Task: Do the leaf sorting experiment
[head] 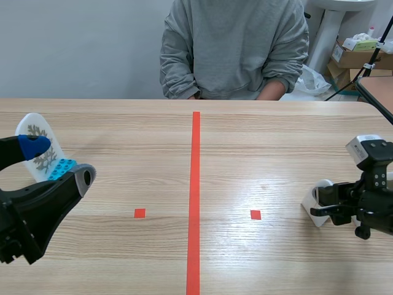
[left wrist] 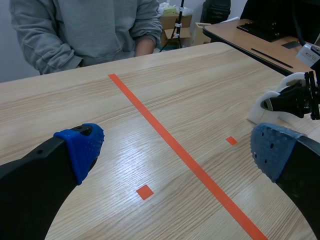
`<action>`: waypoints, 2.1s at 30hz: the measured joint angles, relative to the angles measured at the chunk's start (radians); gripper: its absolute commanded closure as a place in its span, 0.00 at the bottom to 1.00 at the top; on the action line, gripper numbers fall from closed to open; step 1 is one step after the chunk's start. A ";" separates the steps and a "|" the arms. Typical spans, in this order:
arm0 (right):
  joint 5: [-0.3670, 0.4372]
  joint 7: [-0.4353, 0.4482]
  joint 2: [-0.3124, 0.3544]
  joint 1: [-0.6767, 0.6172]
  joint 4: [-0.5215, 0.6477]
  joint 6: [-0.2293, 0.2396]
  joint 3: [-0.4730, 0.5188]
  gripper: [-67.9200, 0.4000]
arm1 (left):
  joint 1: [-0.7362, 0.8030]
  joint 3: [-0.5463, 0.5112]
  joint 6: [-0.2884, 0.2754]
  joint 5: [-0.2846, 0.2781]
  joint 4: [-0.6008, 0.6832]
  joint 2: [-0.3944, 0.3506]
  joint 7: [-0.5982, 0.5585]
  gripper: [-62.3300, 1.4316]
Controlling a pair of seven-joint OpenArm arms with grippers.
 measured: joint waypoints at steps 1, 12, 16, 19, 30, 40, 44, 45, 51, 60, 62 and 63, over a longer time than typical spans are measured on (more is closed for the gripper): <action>0.006 0.001 0.000 -0.004 0.000 -0.011 0.006 0.97 | 0.000 0.000 0.000 0.000 0.000 0.000 0.000 0.00; 0.006 -0.006 0.003 -0.014 0.005 -0.079 0.022 0.96 | 0.000 0.000 0.000 0.000 0.000 0.000 0.000 0.00; 0.006 -0.006 0.003 -0.014 0.005 -0.081 0.022 0.88 | 0.000 0.000 0.000 0.000 0.000 0.000 0.000 0.00; 0.005 -0.017 0.003 -0.015 0.005 -0.081 0.022 0.83 | 0.000 0.000 0.000 0.000 0.000 0.000 0.000 0.00; 0.002 -0.016 0.002 -0.019 0.005 -0.081 0.022 0.62 | 0.000 0.000 0.000 0.000 0.000 0.000 0.000 0.00; 0.006 -0.014 0.002 -0.019 0.027 -0.080 0.022 0.58 | 0.000 0.000 0.000 0.000 0.000 0.000 0.000 0.00; 0.006 -0.014 0.002 -0.019 0.073 -0.080 0.022 0.58 | 0.000 0.000 0.000 0.000 0.000 0.000 0.000 0.00; 0.006 -0.018 0.002 -0.019 0.085 -0.079 0.022 0.58 | 0.000 0.000 0.000 0.000 0.000 0.000 0.000 0.00; 0.006 -0.051 0.007 -0.019 0.170 -0.035 0.022 0.44 | 0.000 0.000 0.000 0.000 0.000 0.000 0.000 0.00; 0.042 -0.066 0.109 -0.064 0.321 0.108 0.022 0.24 | 0.000 0.000 0.000 0.000 0.000 0.000 0.000 0.00; 0.061 -0.066 0.134 -0.092 0.349 0.138 0.022 0.18 | 0.000 0.000 0.000 0.000 0.000 0.000 0.000 0.00; 0.070 -0.066 0.144 -0.106 0.360 0.151 0.023 0.17 | 0.000 0.000 0.000 0.000 0.000 0.000 0.000 0.00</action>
